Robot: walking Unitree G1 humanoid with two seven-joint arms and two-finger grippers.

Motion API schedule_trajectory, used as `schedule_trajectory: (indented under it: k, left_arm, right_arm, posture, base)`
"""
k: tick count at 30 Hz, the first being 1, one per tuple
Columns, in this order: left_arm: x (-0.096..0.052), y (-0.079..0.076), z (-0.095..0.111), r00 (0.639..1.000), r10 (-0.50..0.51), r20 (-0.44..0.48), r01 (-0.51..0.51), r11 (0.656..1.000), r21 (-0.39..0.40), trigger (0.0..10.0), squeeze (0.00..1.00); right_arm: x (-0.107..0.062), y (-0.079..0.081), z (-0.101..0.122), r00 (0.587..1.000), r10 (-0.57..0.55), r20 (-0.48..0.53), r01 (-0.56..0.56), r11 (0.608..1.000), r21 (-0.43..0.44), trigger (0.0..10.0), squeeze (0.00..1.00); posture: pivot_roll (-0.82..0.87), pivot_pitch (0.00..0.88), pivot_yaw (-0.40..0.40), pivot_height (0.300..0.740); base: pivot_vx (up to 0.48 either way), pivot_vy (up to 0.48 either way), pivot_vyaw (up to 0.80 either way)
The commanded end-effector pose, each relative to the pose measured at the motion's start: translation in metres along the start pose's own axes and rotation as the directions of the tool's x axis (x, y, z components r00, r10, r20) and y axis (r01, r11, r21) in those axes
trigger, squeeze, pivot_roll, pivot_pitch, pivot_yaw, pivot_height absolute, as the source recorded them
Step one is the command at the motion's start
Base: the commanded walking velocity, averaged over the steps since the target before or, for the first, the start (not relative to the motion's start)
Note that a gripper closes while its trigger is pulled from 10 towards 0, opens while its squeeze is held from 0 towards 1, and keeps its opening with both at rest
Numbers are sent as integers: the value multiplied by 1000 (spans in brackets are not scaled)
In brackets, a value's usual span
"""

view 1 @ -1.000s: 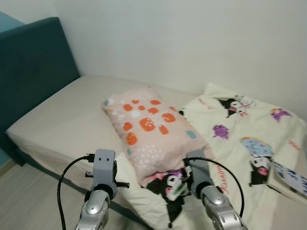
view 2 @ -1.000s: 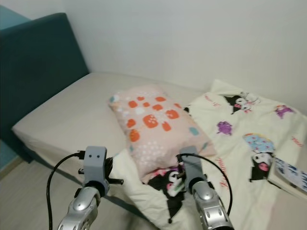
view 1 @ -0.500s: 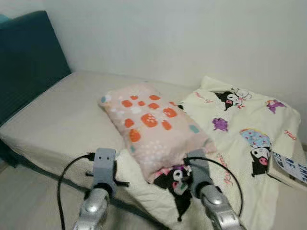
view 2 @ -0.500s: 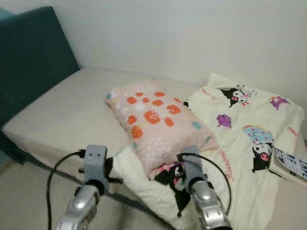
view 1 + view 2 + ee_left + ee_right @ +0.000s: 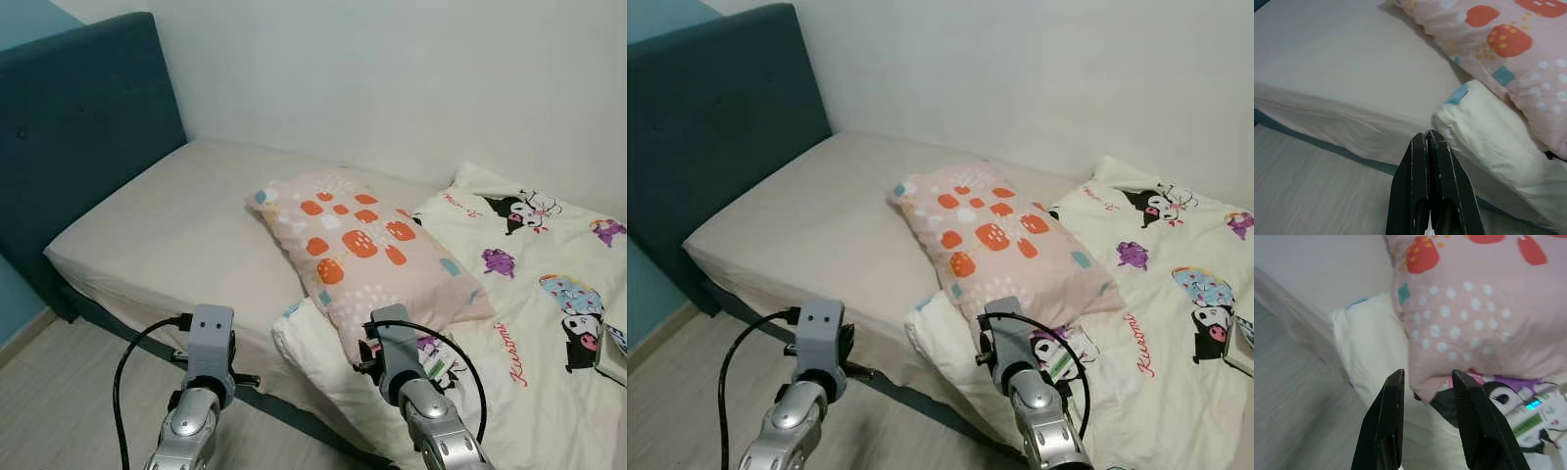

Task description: Clean up the room

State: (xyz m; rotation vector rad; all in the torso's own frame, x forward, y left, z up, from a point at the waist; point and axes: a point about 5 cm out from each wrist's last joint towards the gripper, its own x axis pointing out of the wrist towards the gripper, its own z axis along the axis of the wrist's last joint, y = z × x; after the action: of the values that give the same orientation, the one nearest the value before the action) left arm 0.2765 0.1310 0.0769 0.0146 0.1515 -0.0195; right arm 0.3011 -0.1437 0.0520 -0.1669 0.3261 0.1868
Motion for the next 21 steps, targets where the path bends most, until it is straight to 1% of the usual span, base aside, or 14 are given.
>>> schedule_trajectory:
  k: [1,11,14,16,21]
  left_arm:
    - [-2,0,-2,1000,-1,-11,1,1000,21,10000,0]
    - [-1,-1,-3,1000,3,-16,-3,1000,4,10000,0]
    - [-2,-1,-5,1000,-3,-20,4,1000,28,10000,0]
    - [-4,0,-10,999,-6,-37,7,999,42,10000,0]
    - [-5,3,-13,999,-3,-48,4,999,37,10000,0]
  right_arm:
    - [-1,-3,-5,1000,-11,-24,11,1000,19,10000,0]
    - [-1,-3,-7,999,-7,-36,7,1000,14,10000,0]
    - [-2,-5,-8,999,-26,-45,26,1000,14,10000,0]
    - [-2,-8,-10,997,-50,-63,52,998,37,10000,0]
    - [-2,-11,-12,995,-62,-75,66,996,54,10000,0]
  posture:
    - [-79,106,20,740]
    - [-84,109,20,740]
    - [-84,109,20,740]
    - [-90,112,22,740]
    - [-90,113,22,730]
  base:
    - [0,0,0]
    - [0,0,0]
    - [0,0,0]
    - [0,0,0]
    - [0,0,0]
